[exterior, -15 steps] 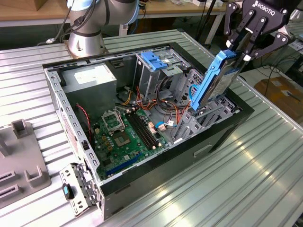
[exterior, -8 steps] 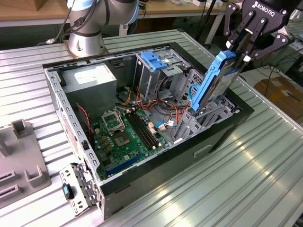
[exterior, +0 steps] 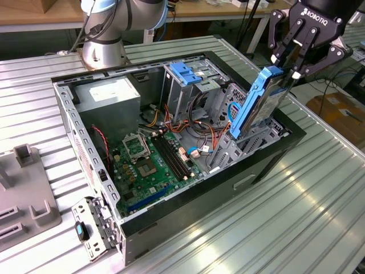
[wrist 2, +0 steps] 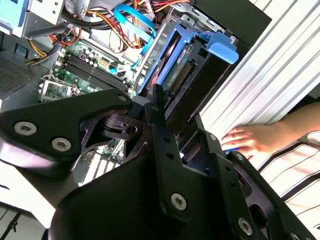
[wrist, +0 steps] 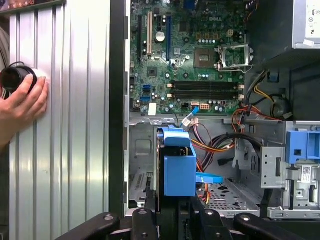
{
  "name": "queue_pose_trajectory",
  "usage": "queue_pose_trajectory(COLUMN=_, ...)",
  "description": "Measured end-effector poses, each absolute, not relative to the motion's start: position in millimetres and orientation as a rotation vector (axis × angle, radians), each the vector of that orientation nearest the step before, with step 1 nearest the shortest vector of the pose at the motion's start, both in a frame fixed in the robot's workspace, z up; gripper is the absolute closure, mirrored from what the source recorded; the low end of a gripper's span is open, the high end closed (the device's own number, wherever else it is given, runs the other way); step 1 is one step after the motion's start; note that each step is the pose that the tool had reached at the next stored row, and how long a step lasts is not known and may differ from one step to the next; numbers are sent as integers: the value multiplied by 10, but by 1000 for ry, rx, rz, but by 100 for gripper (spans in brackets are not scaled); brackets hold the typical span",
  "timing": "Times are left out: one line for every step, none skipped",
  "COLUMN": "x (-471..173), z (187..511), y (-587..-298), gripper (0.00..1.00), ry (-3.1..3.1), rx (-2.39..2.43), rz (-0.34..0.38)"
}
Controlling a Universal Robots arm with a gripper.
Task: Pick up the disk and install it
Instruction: 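Pick up the disk, then insert the disk into the insertion slot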
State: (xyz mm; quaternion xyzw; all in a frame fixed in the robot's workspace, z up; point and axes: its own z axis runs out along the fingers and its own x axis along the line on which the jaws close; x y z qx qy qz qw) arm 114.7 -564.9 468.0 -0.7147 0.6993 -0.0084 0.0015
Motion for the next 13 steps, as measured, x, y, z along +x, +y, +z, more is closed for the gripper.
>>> queue_pose_trajectory(x=1146, z=4680, y=-5649, gripper=65, ry=2195, rx=-2243, rz=-26)
queue_pose_trajectory(x=1147, z=4677, y=-5648, gripper=65, ry=2197, rx=-2241, rz=-26)
queue_pose_trajectory(x=1147, z=4676, y=-5643, gripper=65, ry=2201, rx=-2237, rz=-26)
queue_pose_trajectory(x=1147, z=4675, y=-5637, gripper=65, ry=2203, rx=-2235, rz=-26)
queue_pose_trajectory(x=1147, z=4673, y=-5632, gripper=65, ry=2205, rx=-2233, rz=-26)
queue_pose_trajectory(x=1147, z=4672, y=-5624, gripper=65, ry=2208, rx=-2230, rz=-26)
queue_pose_trajectory(x=1146, z=4670, y=-5614, gripper=65, ry=2210, rx=-2229, rz=-26)
queue_pose_trajectory(x=1147, z=4668, y=-5605, gripper=65, ry=2210, rx=-2229, rz=-26)
queue_pose_trajectory(x=1146, z=4662, y=-5604, gripper=65, ry=2210, rx=-2229, rz=-26)
queue_pose_trajectory(x=1146, z=4652, y=-5604, gripper=65, ry=2210, rx=-2229, rz=-26)
queue_pose_trajectory(x=1146, z=4640, y=-5603, gripper=65, ry=2210, rx=-2229, rz=-26)
queue_pose_trajectory(x=1146, z=4632, y=-5603, gripper=65, ry=2210, rx=-2229, rz=-26)
queue_pose_trajectory(x=1146, z=4629, y=-5603, gripper=65, ry=2210, rx=-2229, rz=-26)
